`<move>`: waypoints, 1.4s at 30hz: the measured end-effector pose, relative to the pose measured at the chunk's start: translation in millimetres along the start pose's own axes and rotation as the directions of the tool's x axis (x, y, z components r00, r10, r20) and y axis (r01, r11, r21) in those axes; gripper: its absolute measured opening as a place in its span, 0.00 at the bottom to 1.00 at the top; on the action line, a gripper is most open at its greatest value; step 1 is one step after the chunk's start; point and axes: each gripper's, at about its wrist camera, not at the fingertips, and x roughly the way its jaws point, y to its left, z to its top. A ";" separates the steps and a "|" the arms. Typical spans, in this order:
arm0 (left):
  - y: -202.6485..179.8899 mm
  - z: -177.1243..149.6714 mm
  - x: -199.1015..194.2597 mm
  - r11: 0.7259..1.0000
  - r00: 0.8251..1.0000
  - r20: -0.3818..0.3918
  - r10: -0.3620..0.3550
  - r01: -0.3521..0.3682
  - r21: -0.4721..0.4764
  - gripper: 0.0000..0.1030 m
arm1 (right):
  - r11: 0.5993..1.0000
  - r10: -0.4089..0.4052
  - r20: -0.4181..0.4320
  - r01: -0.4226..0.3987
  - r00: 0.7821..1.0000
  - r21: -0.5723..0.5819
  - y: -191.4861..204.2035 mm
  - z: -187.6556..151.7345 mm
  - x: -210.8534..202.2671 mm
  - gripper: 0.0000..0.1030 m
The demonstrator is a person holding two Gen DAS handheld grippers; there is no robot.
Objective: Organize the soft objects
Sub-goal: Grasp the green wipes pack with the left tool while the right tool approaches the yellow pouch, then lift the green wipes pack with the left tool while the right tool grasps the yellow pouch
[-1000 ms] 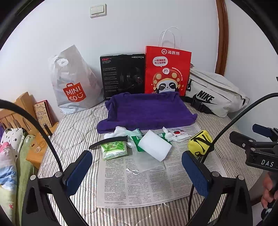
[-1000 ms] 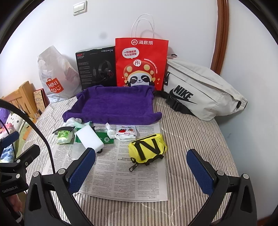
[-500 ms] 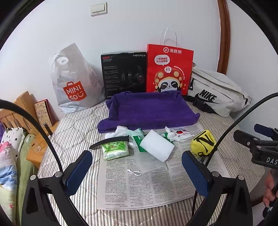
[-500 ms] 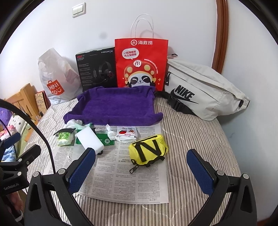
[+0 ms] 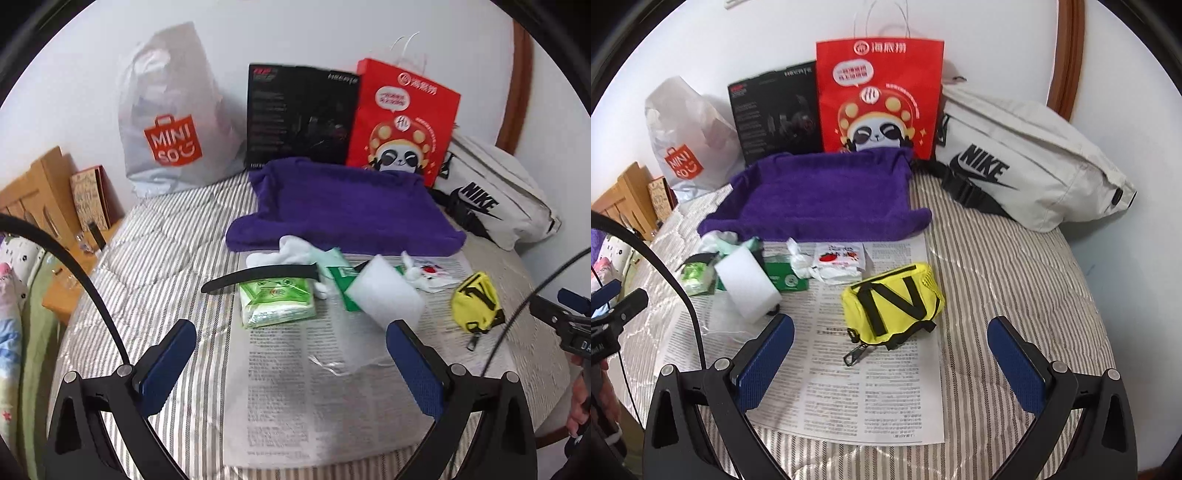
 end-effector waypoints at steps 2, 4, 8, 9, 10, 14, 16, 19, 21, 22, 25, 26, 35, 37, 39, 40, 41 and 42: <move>4.5 -0.2 17.8 1.000 1.000 -0.029 0.007 -0.007 -0.010 1.00 | 1.000 -0.004 -0.014 0.004 1.000 0.000 -1.0 -0.9 8.0 1.00; 7.9 -0.2 33.9 1.000 0.999 -0.049 0.000 -0.001 -0.021 1.00 | 1.000 -0.008 -0.031 0.008 0.999 -0.003 -1.2 -2.2 17.1 1.00; 14.7 4.3 62.4 0.999 0.996 -0.085 -0.011 0.007 -0.050 1.00 | 1.000 -0.013 -0.054 0.012 0.998 -0.012 -0.5 -2.2 30.2 1.00; 15.3 5.8 70.1 0.999 0.995 -0.094 -0.013 0.009 -0.050 1.00 | 1.000 -0.012 -0.060 0.012 0.998 -0.014 -0.3 -2.2 33.9 1.00; 15.5 6.8 75.6 0.999 0.995 -0.098 -0.011 0.006 -0.048 1.00 | 1.000 -0.013 -0.066 0.012 0.998 -0.014 -0.6 -2.0 37.2 1.00; 14.8 12.9 101.2 0.999 0.991 -0.130 0.024 -0.028 -0.030 1.00 | 1.000 -0.011 -0.095 0.009 0.995 -0.016 -0.8 -1.5 53.4 1.00; 14.6 14.4 110.6 0.999 0.990 -0.143 0.014 -0.019 -0.030 1.00 | 1.000 -0.010 -0.107 0.009 0.994 -0.014 -1.2 -1.2 60.2 1.00; 14.0 15.9 121.2 0.999 0.988 -0.153 0.020 -0.023 -0.022 1.00 | 1.000 -0.007 -0.125 0.006 0.992 -0.006 -2.8 -1.0 70.5 1.00; 12.5 16.1 127.4 0.999 0.986 -0.163 0.038 -0.040 -0.010 0.95 | 1.000 -0.006 -0.138 0.006 0.990 -0.002 -3.5 -1.4 78.1 1.00; 12.2 15.9 128.9 0.999 0.986 -0.158 0.043 -0.045 -0.011 0.85 | 1.000 -0.007 -0.143 0.007 0.990 -0.001 -3.6 -1.4 81.5 1.00; 15.0 15.1 131.0 0.999 0.986 -0.165 0.000 -0.006 -0.031 0.72 | 1.000 -0.006 -0.159 0.007 0.987 0.000 -4.0 -1.4 90.7 1.00; 14.4 14.8 129.3 1.000 0.988 -0.154 0.002 -0.005 -0.019 0.72 | 1.000 -0.007 -0.162 0.007 0.987 0.001 -4.3 -1.6 92.8 1.00; 11.8 4.7 81.1 0.990 0.979 -0.142 -0.143 0.143 -0.008 0.71 | 1.000 -0.008 -0.159 0.008 0.987 -0.002 -5.0 -1.7 93.7 1.00; 16.0 1.4 71.6 0.971 0.958 -0.158 -0.238 0.232 -0.057 0.71 | 1.000 -0.007 -0.155 0.007 0.988 -0.002 -5.2 -2.4 90.4 1.00; 16.6 -2.6 68.5 0.966 0.951 -0.172 -0.258 0.249 -0.070 0.71 | 1.000 -0.008 -0.150 0.008 0.989 0.000 -5.6 -2.9 85.9 1.00; 16.1 -4.5 69.3 0.966 0.949 -0.182 -0.256 0.248 -0.070 0.71 | 1.000 -0.007 -0.147 0.007 0.989 0.000 -5.7 -3.2 83.1 1.00; 16.4 -7.2 73.2 0.963 0.942 -0.203 -0.268 0.256 -0.084 0.71 | 1.000 -0.006 -0.144 0.007 0.990 0.001 -6.0 -3.4 80.8 1.00; 17.2 -9.5 77.5 0.957 0.932 -0.220 -0.289 0.271 -0.108 0.71 | 1.000 -0.005 -0.138 0.005 0.990 0.001 -5.5 -3.4 77.0 1.00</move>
